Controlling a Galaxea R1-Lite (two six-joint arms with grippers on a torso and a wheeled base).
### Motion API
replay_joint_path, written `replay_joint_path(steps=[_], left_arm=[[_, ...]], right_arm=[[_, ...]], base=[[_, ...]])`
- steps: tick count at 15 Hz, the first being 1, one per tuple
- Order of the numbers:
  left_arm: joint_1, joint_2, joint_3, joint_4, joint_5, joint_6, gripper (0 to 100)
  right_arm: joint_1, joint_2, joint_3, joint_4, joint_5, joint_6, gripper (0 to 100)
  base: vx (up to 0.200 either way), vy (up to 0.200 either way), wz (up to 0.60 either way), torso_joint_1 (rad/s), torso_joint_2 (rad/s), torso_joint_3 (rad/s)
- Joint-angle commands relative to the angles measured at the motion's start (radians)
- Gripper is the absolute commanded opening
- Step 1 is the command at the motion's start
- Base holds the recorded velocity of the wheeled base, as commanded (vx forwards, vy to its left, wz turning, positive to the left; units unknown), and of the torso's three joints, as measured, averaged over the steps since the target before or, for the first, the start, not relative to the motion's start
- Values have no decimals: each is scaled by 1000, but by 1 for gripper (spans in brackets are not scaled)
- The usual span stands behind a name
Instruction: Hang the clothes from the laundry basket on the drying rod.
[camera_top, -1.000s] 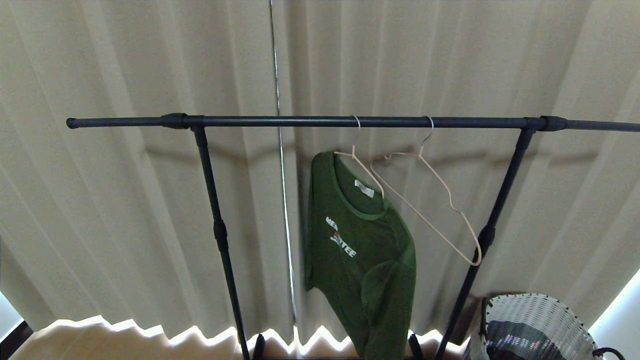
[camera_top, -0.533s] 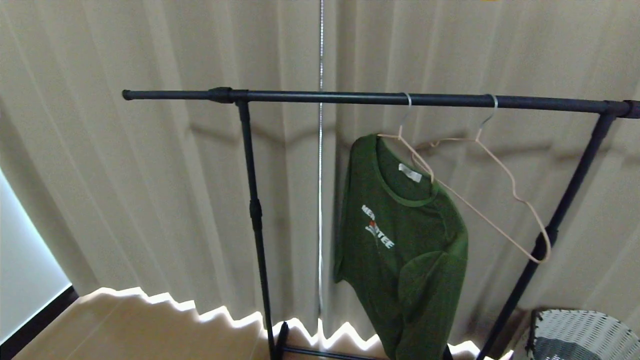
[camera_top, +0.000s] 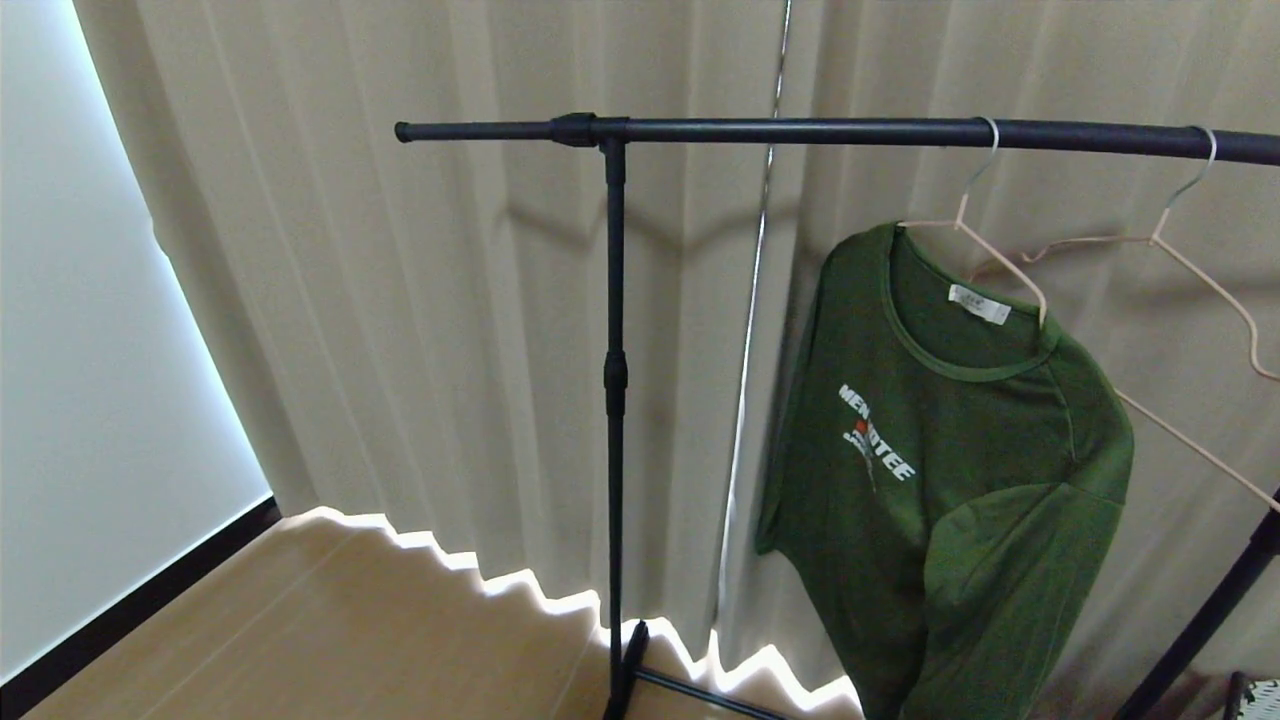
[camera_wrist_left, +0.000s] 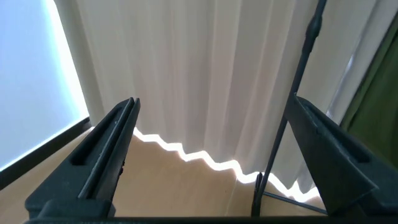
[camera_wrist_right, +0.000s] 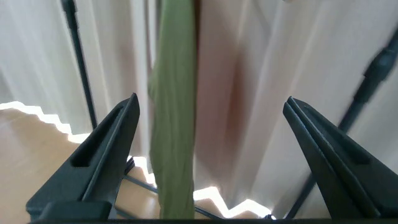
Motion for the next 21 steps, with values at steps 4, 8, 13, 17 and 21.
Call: replay_joint_path(steps=[4, 8, 13, 17, 21], left_arm=[[0, 0, 0, 0, 1, 0, 100], [0, 1, 0, 0, 1, -1, 100], [0, 1, 0, 0, 1, 0, 100], [0, 0, 0, 0, 1, 0, 100], [0, 0, 0, 0, 1, 0, 100]], right_arm=[[0, 0, 0, 1, -1, -1, 100], [0, 0, 0, 0, -1, -1, 100], [0, 0, 0, 0, -1, -1, 100], [0, 0, 0, 0, -6, 7, 100], [0, 0, 0, 0, -7, 7, 100]], base=[[0, 0, 0, 0, 0, 0], [0, 0, 0, -87, 304, 228], [0, 0, 0, -88, 440, 350], [0, 0, 0, -23, 139, 124], [0, 0, -300, 0, 4, -1]])
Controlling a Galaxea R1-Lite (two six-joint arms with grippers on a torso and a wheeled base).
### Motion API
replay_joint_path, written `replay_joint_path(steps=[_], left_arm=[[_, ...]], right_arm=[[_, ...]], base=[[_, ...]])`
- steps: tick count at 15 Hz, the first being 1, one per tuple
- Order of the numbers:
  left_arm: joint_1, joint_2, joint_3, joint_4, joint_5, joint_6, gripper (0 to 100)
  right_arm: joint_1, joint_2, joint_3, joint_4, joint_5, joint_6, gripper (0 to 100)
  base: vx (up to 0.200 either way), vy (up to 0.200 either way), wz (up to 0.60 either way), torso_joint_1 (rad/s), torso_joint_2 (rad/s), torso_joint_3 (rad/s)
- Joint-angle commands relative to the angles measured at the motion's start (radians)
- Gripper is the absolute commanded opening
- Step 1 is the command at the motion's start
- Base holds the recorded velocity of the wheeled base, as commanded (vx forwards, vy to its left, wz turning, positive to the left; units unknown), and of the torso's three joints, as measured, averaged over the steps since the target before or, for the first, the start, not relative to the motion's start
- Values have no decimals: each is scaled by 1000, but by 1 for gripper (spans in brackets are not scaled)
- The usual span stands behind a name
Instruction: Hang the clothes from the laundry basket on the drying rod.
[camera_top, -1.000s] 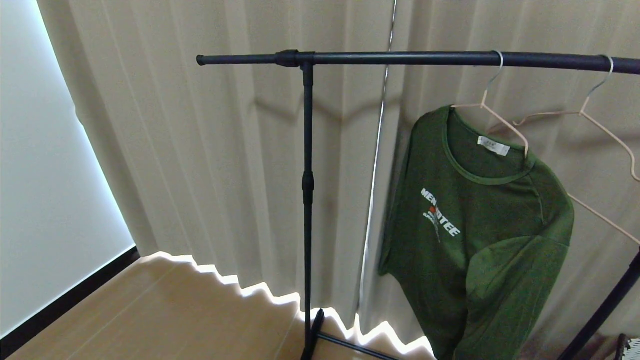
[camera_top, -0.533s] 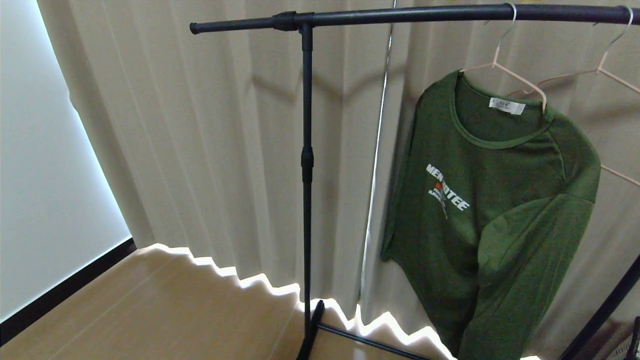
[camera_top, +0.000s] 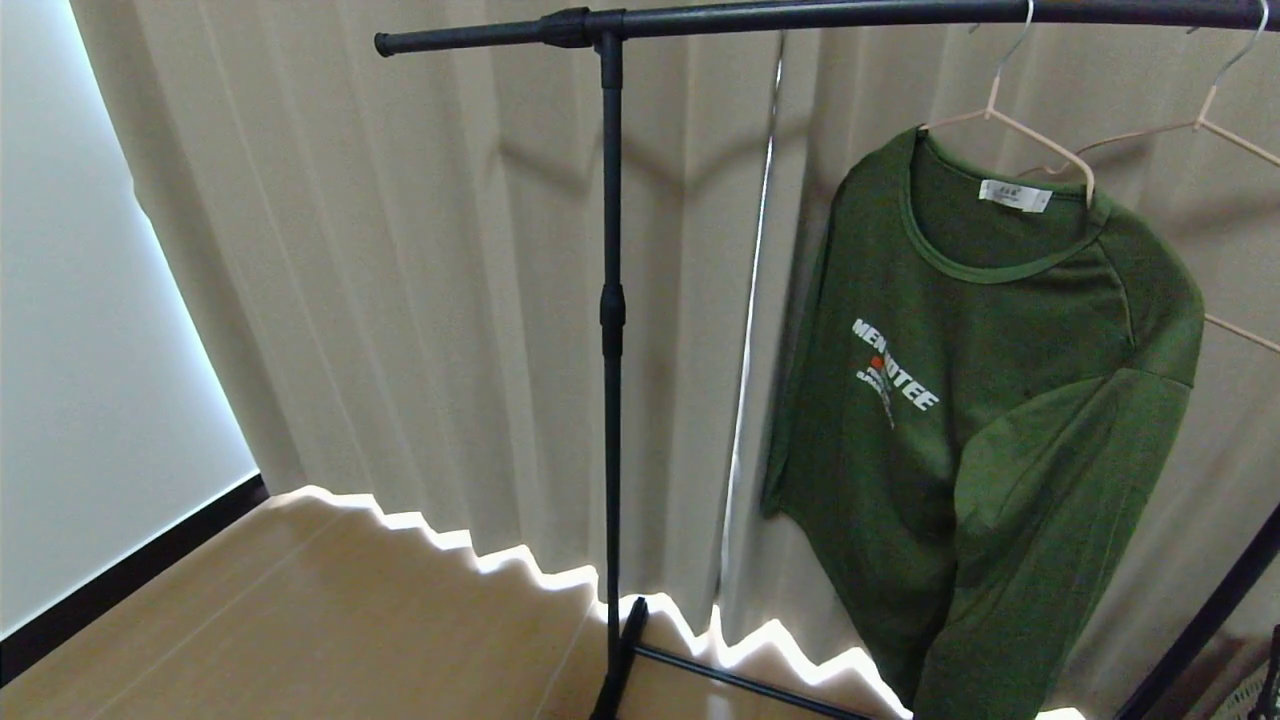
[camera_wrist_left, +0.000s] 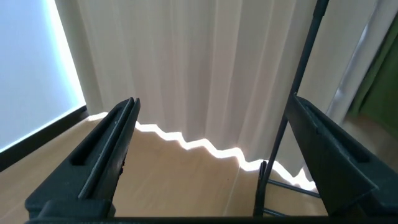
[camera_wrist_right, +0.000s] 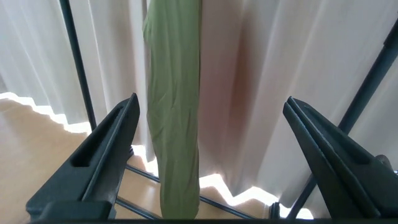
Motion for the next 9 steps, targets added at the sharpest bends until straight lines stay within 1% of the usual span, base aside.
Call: replay_joint_path(steps=[1, 7, 9], left_arm=[[0, 0, 0, 1, 0, 1, 100], [0, 0, 0, 1, 0, 1, 100], [0, 1, 0, 1, 0, 1, 100]], right_arm=[[0, 0, 0, 0, 1, -1, 100], [0, 0, 0, -2, 0, 0, 100], [0, 0, 0, -2, 0, 0, 100]], base=[[0, 0, -600, -2, 2, 12], [0, 0, -600, 2, 6, 4], [0, 0, 0, 0, 0, 0]])
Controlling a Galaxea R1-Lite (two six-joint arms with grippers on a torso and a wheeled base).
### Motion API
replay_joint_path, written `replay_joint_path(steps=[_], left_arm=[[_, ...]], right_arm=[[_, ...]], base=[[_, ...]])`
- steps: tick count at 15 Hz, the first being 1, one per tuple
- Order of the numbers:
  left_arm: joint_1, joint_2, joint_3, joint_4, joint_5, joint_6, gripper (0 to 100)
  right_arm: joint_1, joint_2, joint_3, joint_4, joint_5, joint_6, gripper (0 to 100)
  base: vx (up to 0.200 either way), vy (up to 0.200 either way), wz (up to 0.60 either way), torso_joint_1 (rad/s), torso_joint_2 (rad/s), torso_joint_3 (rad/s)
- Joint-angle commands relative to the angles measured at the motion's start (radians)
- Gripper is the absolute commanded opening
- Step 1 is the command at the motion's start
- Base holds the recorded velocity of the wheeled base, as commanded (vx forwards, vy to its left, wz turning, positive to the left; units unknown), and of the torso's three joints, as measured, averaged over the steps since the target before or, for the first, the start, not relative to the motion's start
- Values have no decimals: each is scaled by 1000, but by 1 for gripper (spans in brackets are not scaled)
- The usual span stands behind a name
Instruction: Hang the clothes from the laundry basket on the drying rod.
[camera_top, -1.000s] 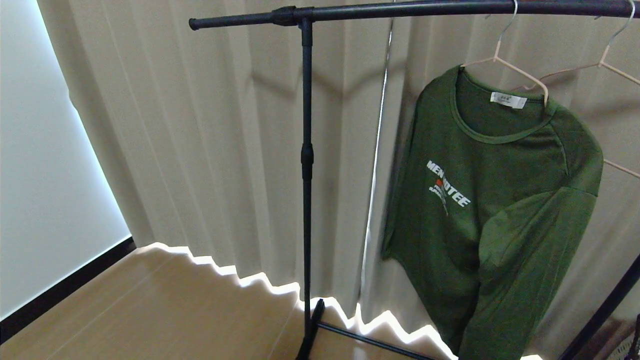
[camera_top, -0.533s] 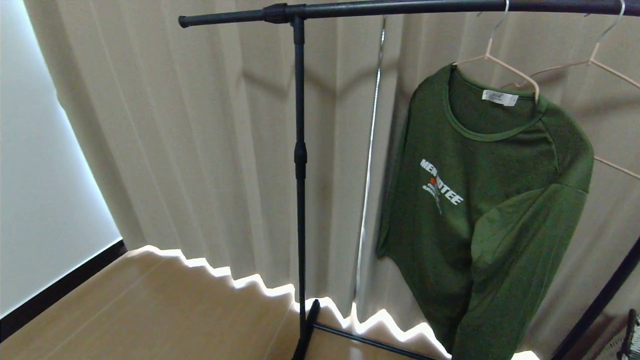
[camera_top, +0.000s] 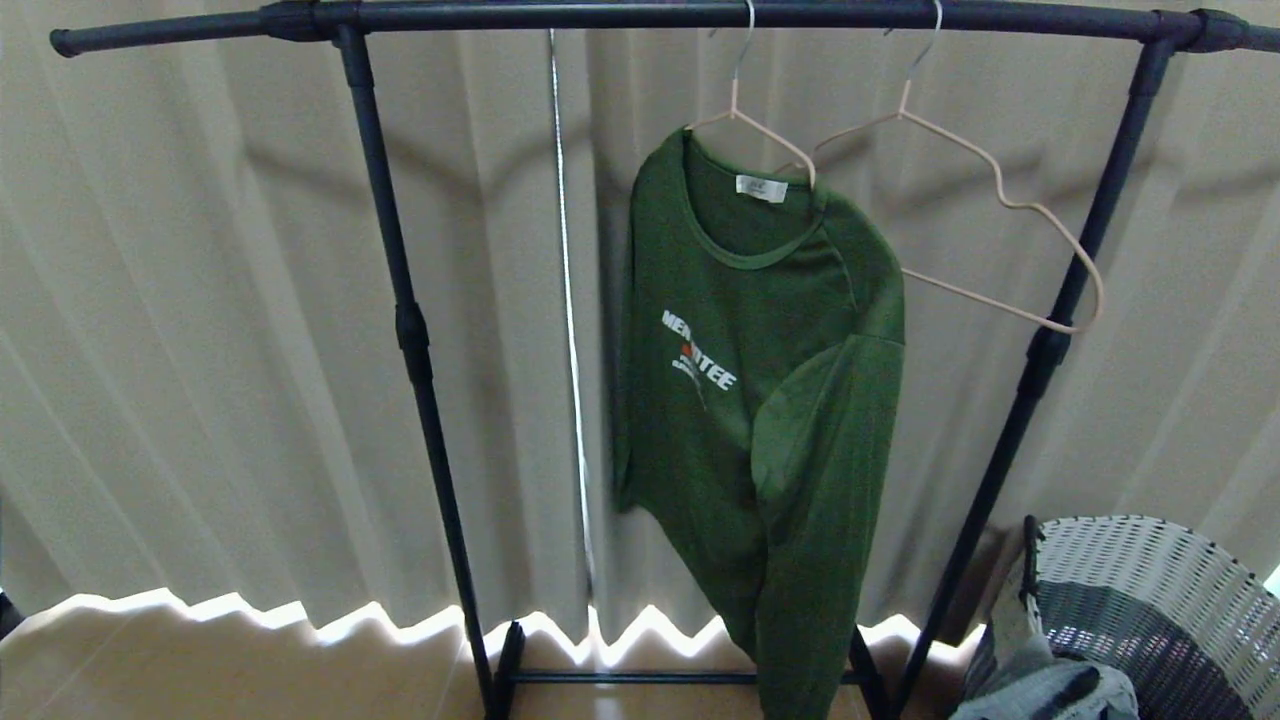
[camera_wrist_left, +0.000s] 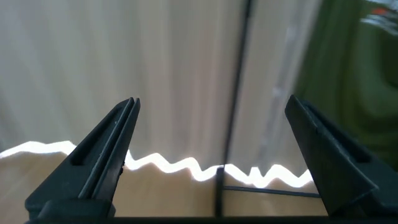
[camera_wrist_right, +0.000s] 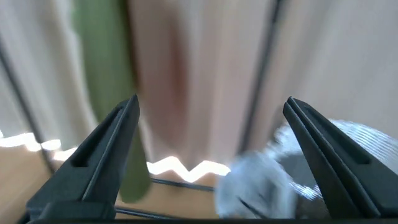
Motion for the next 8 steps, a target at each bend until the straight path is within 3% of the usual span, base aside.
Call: replay_joint_path(steps=[1, 8], left_arm=[[0, 0, 0, -1, 1, 0, 100], [0, 0, 0, -1, -1, 0, 100]], right_arm=[[1, 0, 0, 1, 2, 0, 100], [1, 0, 0, 1, 2, -3, 100]], base=[[0, 0, 0, 0, 0, 0], [0, 0, 0, 0, 0, 0]])
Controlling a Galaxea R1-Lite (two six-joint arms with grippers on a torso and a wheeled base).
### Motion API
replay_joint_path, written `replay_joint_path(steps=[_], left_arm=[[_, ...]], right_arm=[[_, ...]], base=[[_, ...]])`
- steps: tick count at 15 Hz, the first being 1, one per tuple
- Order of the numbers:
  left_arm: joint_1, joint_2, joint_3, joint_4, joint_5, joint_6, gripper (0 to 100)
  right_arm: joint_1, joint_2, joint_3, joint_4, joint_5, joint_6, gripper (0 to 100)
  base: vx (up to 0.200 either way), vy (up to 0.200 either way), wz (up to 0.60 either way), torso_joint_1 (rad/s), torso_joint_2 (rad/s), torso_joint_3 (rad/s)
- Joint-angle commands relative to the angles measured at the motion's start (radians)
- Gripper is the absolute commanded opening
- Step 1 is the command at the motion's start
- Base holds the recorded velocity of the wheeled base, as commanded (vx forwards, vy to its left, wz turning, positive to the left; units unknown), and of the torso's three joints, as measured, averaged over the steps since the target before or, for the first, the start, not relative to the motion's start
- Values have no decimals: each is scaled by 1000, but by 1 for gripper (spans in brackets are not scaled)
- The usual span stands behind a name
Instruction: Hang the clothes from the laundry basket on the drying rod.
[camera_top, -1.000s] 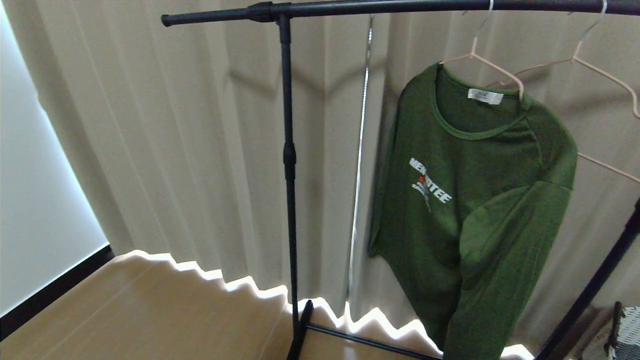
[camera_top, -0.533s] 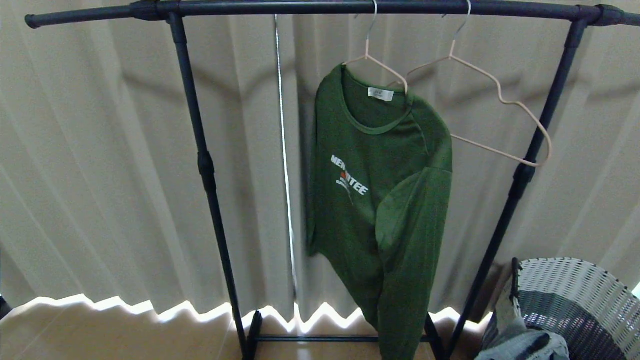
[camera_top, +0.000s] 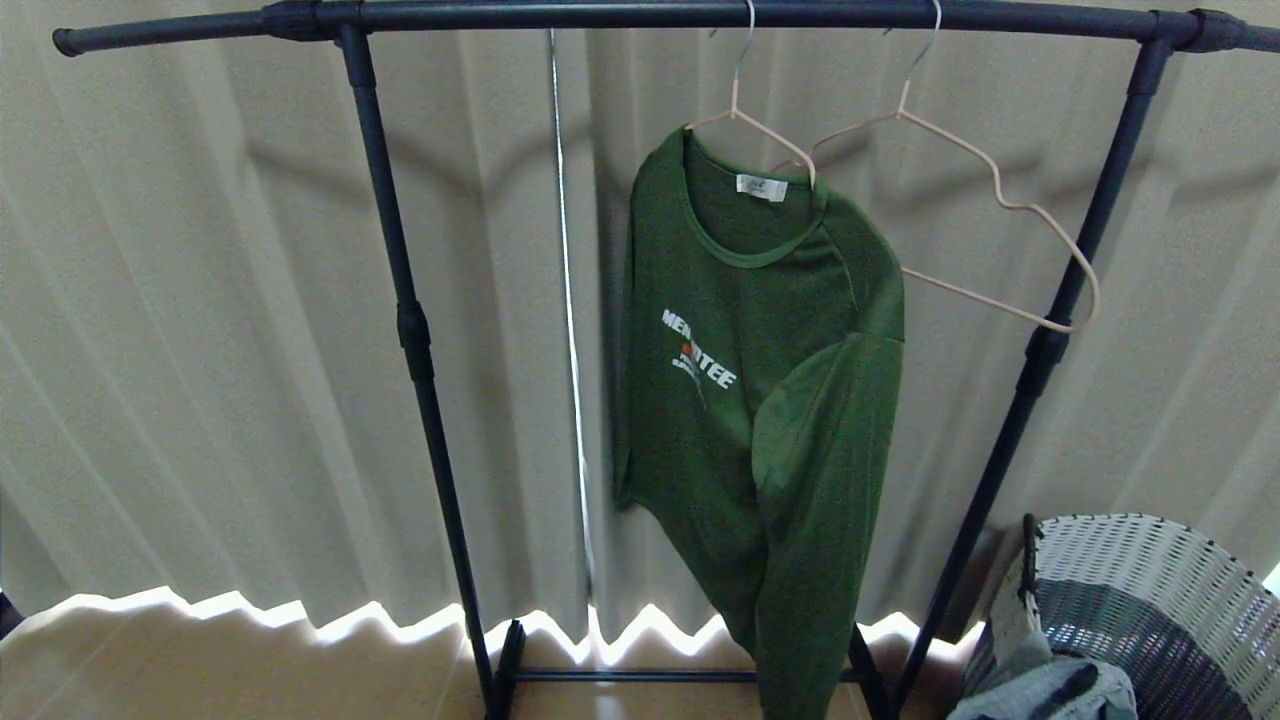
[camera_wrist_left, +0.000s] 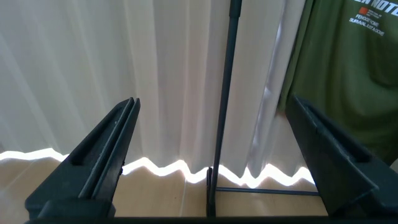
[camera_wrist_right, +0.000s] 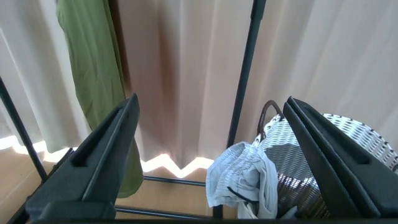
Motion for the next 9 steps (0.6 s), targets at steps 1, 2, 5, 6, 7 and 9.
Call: replay_joint_path(steps=[1, 2, 5, 6, 7, 9], left_arm=[[0, 1, 0, 0, 0, 1, 100], [0, 1, 0, 0, 0, 1, 100], [0, 1, 0, 0, 0, 1, 100], [0, 1, 0, 0, 0, 1, 100], [0, 1, 0, 0, 0, 1, 100], [0, 1, 0, 0, 0, 1, 100]], right_arm=[[0, 0, 0, -1, 1, 1, 100], [0, 0, 0, -1, 1, -1, 100], [0, 0, 0, -1, 1, -4, 100], [0, 0, 0, -1, 1, -2, 100], [0, 0, 0, -1, 1, -2, 100], [0, 0, 0, -1, 1, -2, 100]], base=[[0, 0, 0, 0, 0, 0], [0, 0, 0, 0, 0, 0], [0, -67, 0, 1, 2, 1], [0, -200, 0, 2, -2, 2], [0, -200, 0, -7, -7, 2], [0, -200, 0, 2, 5, -2]])
